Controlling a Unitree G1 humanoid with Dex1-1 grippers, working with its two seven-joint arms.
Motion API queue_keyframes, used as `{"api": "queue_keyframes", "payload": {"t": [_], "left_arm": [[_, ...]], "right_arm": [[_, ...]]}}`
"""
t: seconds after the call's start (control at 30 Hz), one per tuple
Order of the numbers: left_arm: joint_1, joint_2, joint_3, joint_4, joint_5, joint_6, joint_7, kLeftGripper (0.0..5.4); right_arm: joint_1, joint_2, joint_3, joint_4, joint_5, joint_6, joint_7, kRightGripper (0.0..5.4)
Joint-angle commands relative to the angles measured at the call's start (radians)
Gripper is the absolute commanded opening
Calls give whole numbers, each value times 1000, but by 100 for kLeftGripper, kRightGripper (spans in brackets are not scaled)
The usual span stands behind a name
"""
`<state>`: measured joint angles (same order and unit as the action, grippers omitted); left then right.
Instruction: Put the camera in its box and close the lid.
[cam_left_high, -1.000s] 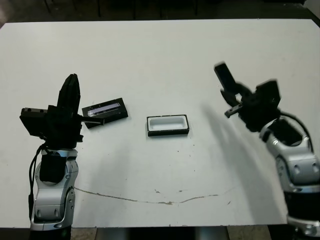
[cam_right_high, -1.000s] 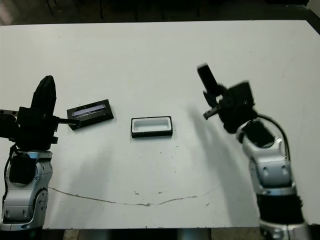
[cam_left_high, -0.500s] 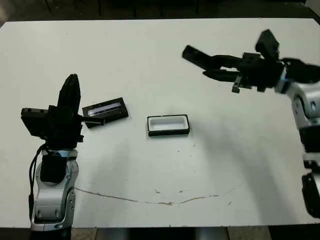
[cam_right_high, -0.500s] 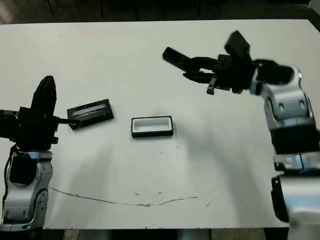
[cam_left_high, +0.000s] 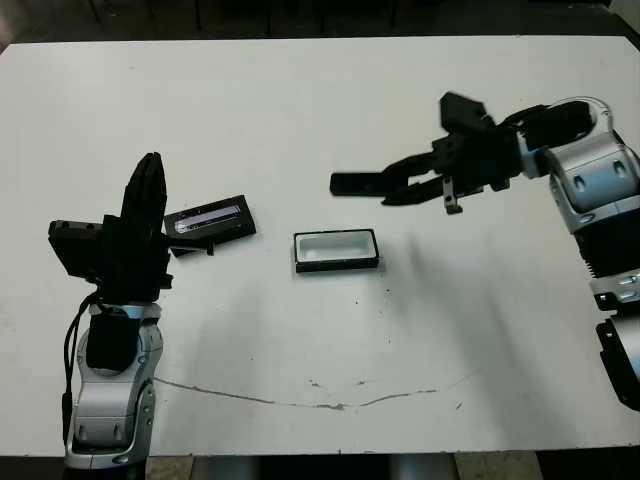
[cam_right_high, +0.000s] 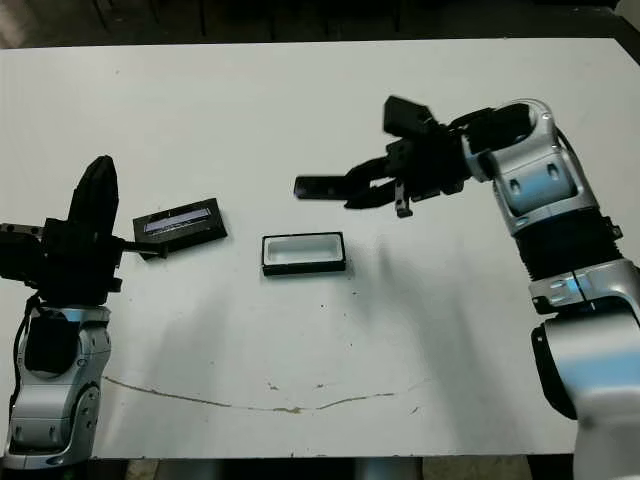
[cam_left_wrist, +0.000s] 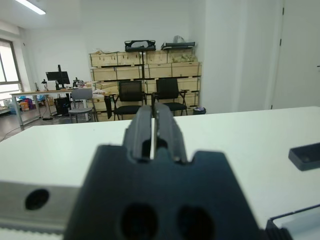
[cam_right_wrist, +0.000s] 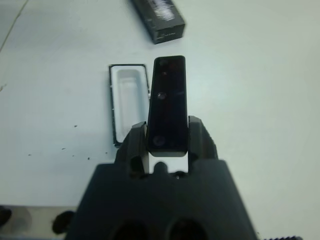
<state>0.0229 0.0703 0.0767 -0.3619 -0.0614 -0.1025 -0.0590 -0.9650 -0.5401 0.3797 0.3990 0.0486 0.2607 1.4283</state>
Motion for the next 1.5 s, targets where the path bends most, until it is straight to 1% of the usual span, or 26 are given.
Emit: {"api": "queue_keyframes", "payload": {"t": [0.03,0.23,0.27,0.47,0.63,0.93,1.13,1.27,1.5], "left_arm": [[14,-2,-1,15,1,11,4,0],[13,-3,0,10,1,23,5,0],[12,-3,0,11,1,22,5,0],[9,-4,3,11,0,33,8,0],[9,-4,-1,9,4,35,10,0],[11,-4,-6,11,9,24,10,0],[15,-2,-9,13,13,22,10,0],[19,-3,-10,12,14,18,9,0],[30,-5,-13,5,7,13,5,0]], "right_arm": [[14,12,28,-10,-9,17,28,59],[30,50,53,56,-9,-15,71,59],[31,53,60,57,-16,-11,72,59],[43,53,91,27,-58,2,61,59],[58,64,93,40,-58,8,73,59],[56,54,114,11,-91,36,71,59],[55,61,119,-6,-94,26,82,59],[49,75,131,-9,-103,15,78,59],[5,120,179,4,-151,49,69,59]]}}
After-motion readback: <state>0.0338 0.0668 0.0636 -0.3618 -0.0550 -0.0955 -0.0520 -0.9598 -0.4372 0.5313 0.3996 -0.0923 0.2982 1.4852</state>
